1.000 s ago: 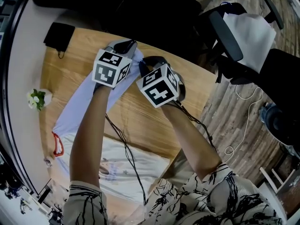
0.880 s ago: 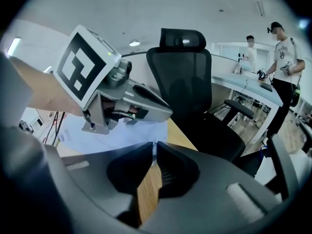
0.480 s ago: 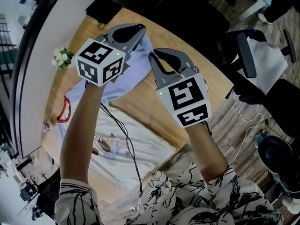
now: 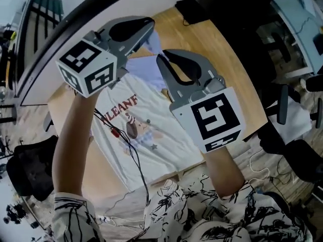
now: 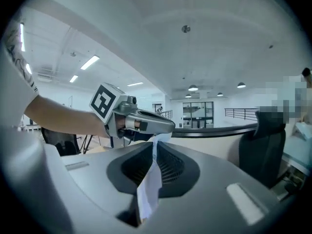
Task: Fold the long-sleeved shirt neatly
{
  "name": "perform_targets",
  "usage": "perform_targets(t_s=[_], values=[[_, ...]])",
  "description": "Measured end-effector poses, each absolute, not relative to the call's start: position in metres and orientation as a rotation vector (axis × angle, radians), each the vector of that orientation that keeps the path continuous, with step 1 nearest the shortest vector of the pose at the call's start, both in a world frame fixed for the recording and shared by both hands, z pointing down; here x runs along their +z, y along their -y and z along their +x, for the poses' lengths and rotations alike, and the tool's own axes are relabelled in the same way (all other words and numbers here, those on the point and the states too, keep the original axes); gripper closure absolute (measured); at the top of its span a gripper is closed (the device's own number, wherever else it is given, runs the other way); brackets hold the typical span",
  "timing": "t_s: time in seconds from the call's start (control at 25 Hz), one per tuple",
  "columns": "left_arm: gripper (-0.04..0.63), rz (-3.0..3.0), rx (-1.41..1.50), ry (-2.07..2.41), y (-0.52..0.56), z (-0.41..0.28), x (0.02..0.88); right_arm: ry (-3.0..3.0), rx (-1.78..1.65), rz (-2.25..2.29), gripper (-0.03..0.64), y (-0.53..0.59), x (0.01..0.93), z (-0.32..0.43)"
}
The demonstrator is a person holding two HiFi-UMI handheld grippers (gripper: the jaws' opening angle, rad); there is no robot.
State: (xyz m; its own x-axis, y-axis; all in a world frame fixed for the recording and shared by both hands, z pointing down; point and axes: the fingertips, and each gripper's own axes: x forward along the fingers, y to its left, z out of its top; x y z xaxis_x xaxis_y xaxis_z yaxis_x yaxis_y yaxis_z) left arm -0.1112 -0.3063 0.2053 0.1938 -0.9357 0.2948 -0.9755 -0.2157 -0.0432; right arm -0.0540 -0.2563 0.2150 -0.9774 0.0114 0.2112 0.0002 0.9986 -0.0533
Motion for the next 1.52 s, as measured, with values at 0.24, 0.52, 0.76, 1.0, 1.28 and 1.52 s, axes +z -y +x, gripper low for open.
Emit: perform_targets(t_s=[0.24,0.52,0.76,1.0,1.28,1.52], values=[[0.569,2.214,0.360,2.011,0.179,-0.167,0.180,2.938,0.032,-0.155,0.581,0.143,0.197,-0.102],[0.566,2.051,0.436,2.057,0.045,-0.226,0.242,2.849,-0.105,-0.250,0.580,0.014,0.250,-0.157],[0.557,1.878,0.489,2.039,-0.036,-0.262,0.350,2.723,-0.207,-0.229,0.578,-0.054,0.342,-0.188],[0.540,1.830,0.436,1.938,-0.076,-0.282,0.431,2.596,-0.221,-0.257,0.574,-0.097,0.411,-0.207],[0.377,1.749,0.509,1.865,-0.149,-0.303,0.479,2.444,-0.011,-0.584,0.391,-0.173,0.451,-0.194],[0.373,1.603,0.427,1.995,-0.213,-0.327,0.481,2.402,-0.058,-0.609,0.373,-0.188,0.465,-0.192]])
